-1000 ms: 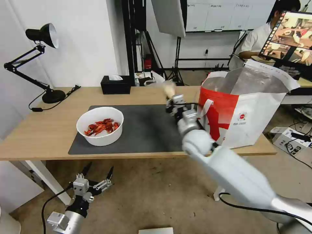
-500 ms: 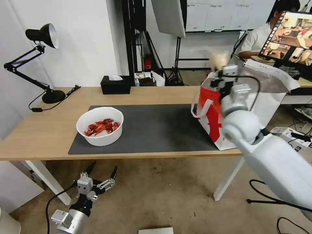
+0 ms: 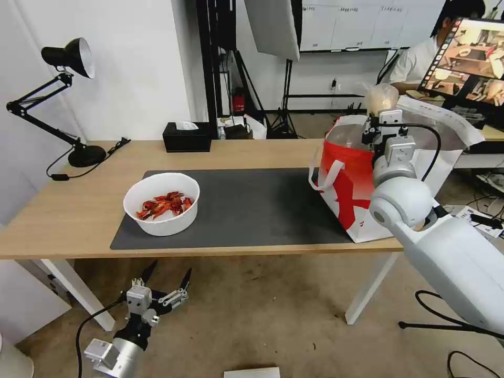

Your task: Pick up the trash from the table and place it into the takeout bag.

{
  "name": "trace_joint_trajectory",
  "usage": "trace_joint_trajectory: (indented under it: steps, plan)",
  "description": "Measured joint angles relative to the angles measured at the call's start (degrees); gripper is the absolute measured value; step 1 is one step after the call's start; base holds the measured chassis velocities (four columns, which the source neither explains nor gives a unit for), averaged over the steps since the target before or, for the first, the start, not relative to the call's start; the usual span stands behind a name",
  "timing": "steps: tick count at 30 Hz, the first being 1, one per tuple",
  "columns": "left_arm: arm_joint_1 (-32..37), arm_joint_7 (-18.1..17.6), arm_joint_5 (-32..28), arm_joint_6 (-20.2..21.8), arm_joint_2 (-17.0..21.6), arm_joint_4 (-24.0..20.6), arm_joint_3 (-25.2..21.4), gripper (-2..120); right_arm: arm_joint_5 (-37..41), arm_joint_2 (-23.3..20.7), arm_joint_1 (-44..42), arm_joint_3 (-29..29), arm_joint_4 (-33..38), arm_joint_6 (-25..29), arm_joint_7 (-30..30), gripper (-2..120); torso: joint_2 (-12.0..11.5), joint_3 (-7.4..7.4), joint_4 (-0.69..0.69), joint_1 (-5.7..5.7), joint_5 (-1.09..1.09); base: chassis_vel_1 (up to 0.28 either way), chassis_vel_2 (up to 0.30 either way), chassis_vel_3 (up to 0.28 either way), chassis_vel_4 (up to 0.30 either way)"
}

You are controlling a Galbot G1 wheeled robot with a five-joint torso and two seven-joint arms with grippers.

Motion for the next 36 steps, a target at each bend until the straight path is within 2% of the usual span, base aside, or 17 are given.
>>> trace_joint_trajectory:
  steps: [1,4,5,8,9,15,27,36]
  plan:
    - [0.0,0.0,0.0,0.0,0.0,0.0,0.0,100,0.0,0.0,0.0,0.0,0.0,0.0,0.0,40,0.0,0.0,0.0,0.0,0.0,0.0,0.0,0.0,0.0]
    - [-0.18,-0.01,-0.07,0.18,0.17,-0.03,0.11,100,0.04,-0.01,-0.24,-0.09,0.1,-0.28,-0.04,56,0.0,0.0,0.0,0.0,0.0,0.0,0.0,0.0,0.0]
    - [-0.18,-0.01,-0.07,0.18,0.17,-0.03,0.11,100,0.04,-0.01,-0.24,-0.09,0.1,-0.28,-0.04,56,0.0,0.0,0.0,0.0,0.0,0.0,0.0,0.0,0.0]
    - [-0.24,-0.02,-0.08,0.32,0.15,-0.03,0.27,100,0.13,-0.1,-0.28,-0.13,0.1,-0.29,-0.08,71,0.0,0.0,0.0,0.0,0.0,0.0,0.0,0.0,0.0]
    - [-0.24,-0.02,-0.08,0.32,0.15,-0.03,0.27,100,0.13,-0.1,-0.28,-0.13,0.1,-0.29,-0.08,71,0.0,0.0,0.0,0.0,0.0,0.0,0.0,0.0,0.0]
    - [-0.5,-0.03,-0.07,0.66,0.64,0.74,0.38,100,0.25,0.15,-0.75,-0.47,0.45,-0.52,-0.09,96,0.0,0.0,0.0,0.0,-0.01,0.0,0.0,0.0,0.0]
    - [-0.59,-0.04,-0.33,0.84,0.74,0.1,0.25,100,1.52,0.3,-1.64,-0.38,1.45,-0.42,-0.1,100,0.0,0.0,0.0,0.0,0.0,0.0,0.0,0.0,0.0]
    - [-0.6,-0.11,-0.48,0.87,0.55,-0.54,-0.04,100,4.61,-0.95,-3.14,2.32,4.2,5.84,-1.17,100,0.0,0.0,0.0,0.0,0.0,0.0,0.0,0.0,0.0]
